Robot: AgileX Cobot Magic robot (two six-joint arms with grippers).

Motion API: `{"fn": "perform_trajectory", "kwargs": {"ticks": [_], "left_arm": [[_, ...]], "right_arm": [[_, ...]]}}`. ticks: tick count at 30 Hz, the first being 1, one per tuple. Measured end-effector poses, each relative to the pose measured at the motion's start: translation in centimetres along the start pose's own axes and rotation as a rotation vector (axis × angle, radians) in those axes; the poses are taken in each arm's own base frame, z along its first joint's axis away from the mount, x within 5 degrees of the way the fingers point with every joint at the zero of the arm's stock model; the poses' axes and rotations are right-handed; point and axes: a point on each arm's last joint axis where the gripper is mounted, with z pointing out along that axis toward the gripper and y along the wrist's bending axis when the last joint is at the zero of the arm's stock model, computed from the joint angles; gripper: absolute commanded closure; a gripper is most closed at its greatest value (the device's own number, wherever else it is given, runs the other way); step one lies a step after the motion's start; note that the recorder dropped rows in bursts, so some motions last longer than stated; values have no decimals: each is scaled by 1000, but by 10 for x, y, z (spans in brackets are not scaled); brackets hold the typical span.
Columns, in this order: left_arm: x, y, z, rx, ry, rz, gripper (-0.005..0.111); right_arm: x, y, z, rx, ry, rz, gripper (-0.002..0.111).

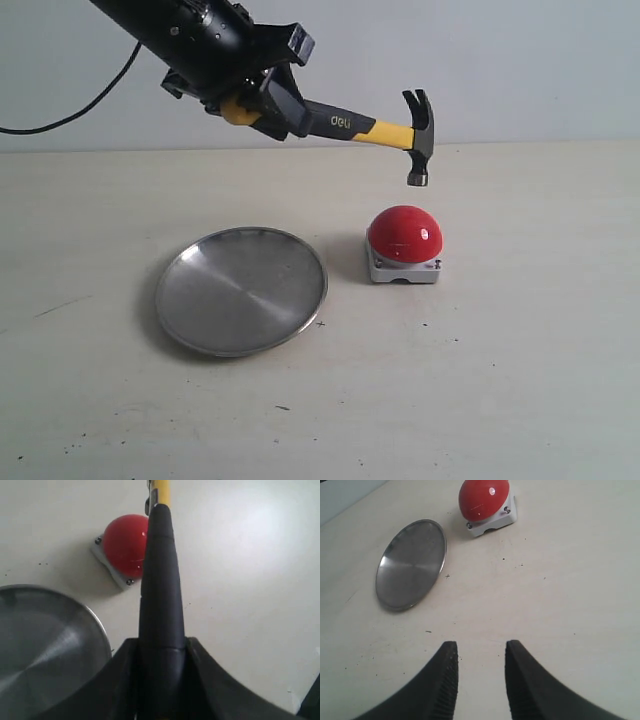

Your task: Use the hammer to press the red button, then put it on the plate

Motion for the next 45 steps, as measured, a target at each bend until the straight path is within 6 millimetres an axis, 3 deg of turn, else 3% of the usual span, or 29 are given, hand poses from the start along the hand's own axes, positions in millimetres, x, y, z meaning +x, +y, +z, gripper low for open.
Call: {"fn": "perform_trajectory", "kwargs": {"ticks": [10,19,31,40,45], "left_arm": [[20,-9,-11,-101,-158,50,107],[70,-25,31,-169,-230,93,107],[90,-17,40,-215,-275,78,107],[89,-45,25,-183,-366,141,107],[99,-50,31,-184,-377,152,107]], "right_arm": [[0,0,0,-1,0,-7,76],[0,1,0,-6,2,-4,76],[2,3,0,-26,19,-27,76],[2,3,0,-26,19,-29,76],[2,3,0,-27,20,-30,76]]}}
